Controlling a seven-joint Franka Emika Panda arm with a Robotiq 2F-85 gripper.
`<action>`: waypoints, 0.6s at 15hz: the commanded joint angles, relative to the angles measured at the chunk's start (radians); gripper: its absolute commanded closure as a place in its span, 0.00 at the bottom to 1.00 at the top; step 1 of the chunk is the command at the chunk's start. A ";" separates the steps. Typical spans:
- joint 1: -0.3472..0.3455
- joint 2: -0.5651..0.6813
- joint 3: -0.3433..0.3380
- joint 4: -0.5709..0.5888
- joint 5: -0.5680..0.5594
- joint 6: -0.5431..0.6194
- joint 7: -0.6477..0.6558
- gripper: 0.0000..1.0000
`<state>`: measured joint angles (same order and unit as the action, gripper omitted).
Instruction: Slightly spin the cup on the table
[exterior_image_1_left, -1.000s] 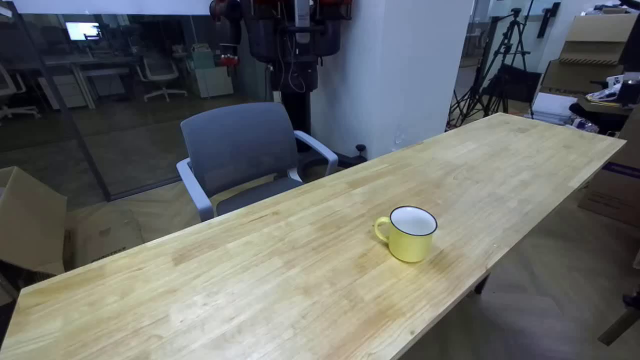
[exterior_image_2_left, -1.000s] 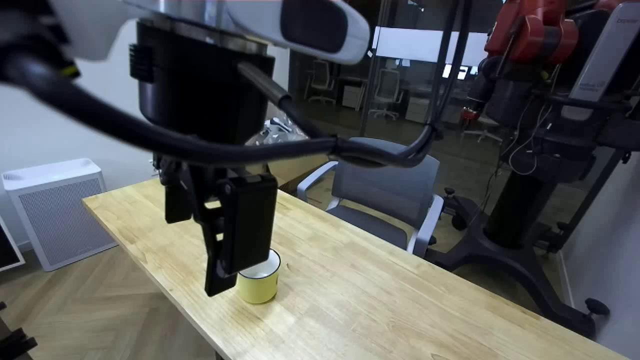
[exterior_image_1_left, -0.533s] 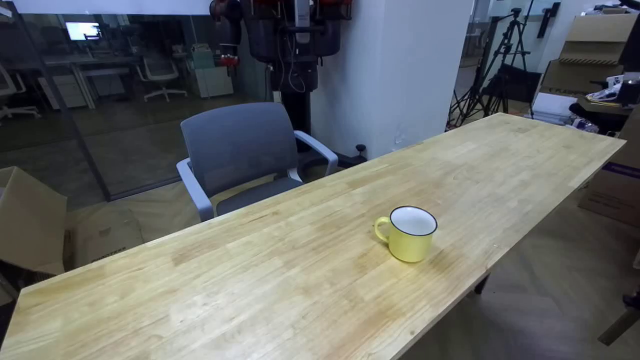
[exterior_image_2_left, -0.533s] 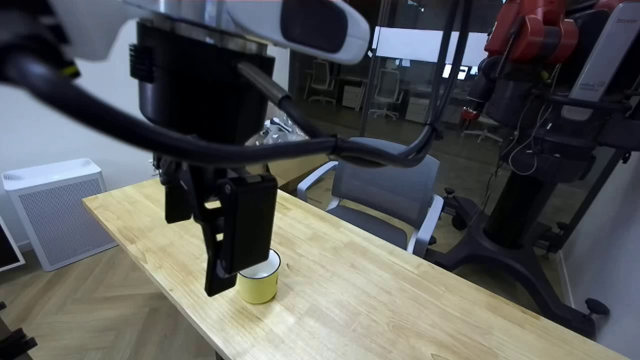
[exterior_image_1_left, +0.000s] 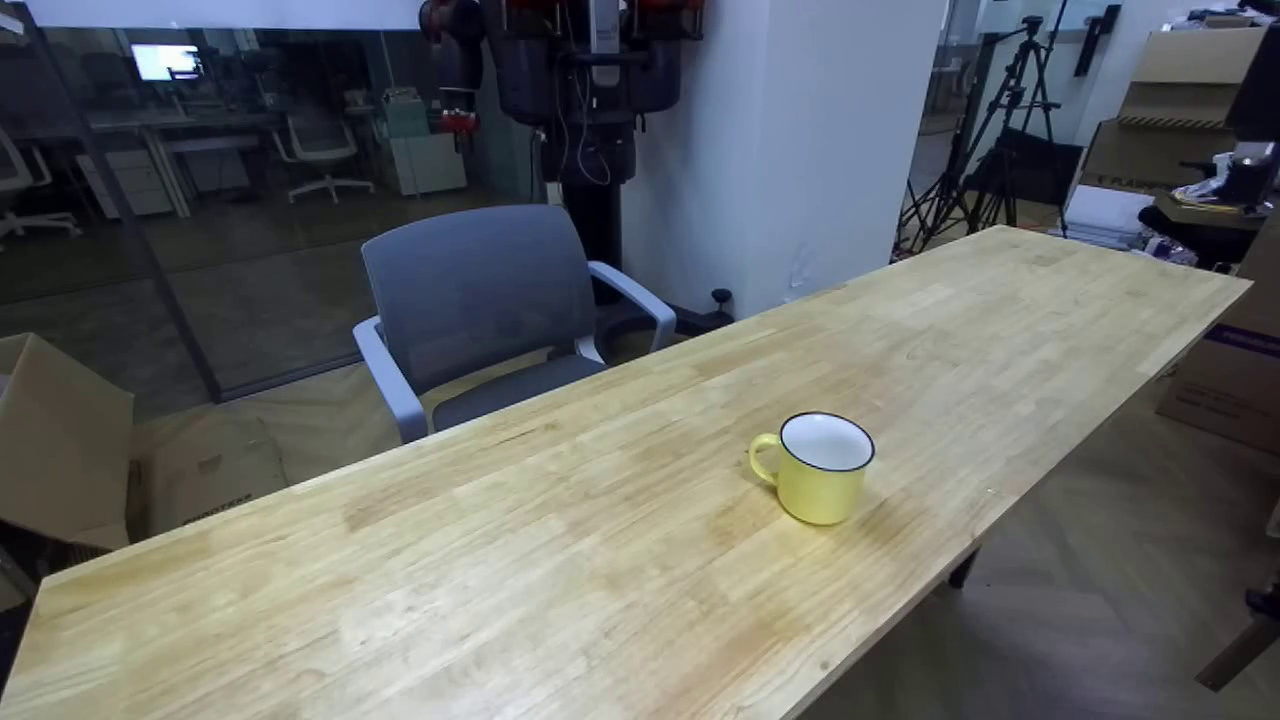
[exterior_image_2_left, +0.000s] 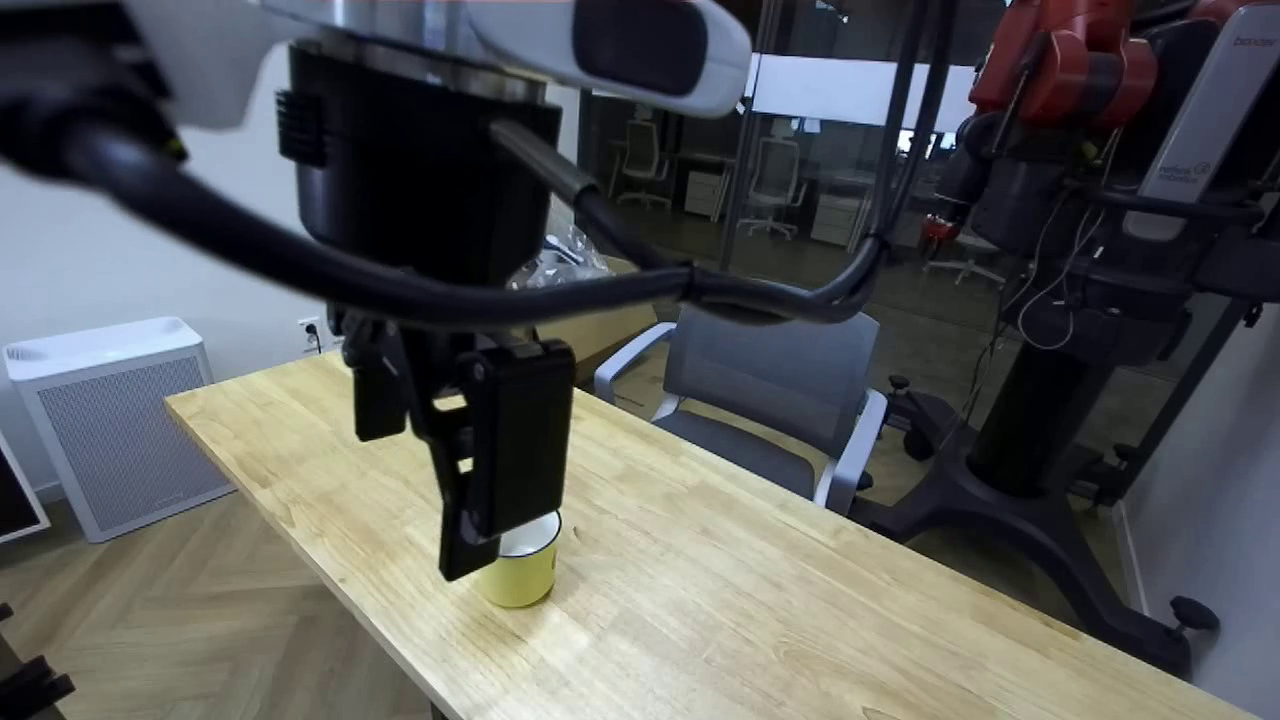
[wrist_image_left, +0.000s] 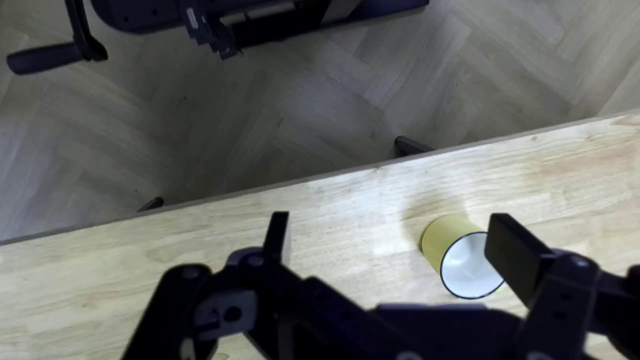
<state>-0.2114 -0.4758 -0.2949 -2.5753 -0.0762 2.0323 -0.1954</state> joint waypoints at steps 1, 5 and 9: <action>-0.013 0.030 0.013 -0.012 0.014 0.189 0.038 0.00; -0.005 0.206 0.030 0.038 0.007 0.475 0.082 0.00; -0.011 0.244 0.052 0.013 -0.003 0.544 0.085 0.00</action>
<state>-0.2149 -0.2305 -0.2503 -2.5626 -0.0814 2.5791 -0.1082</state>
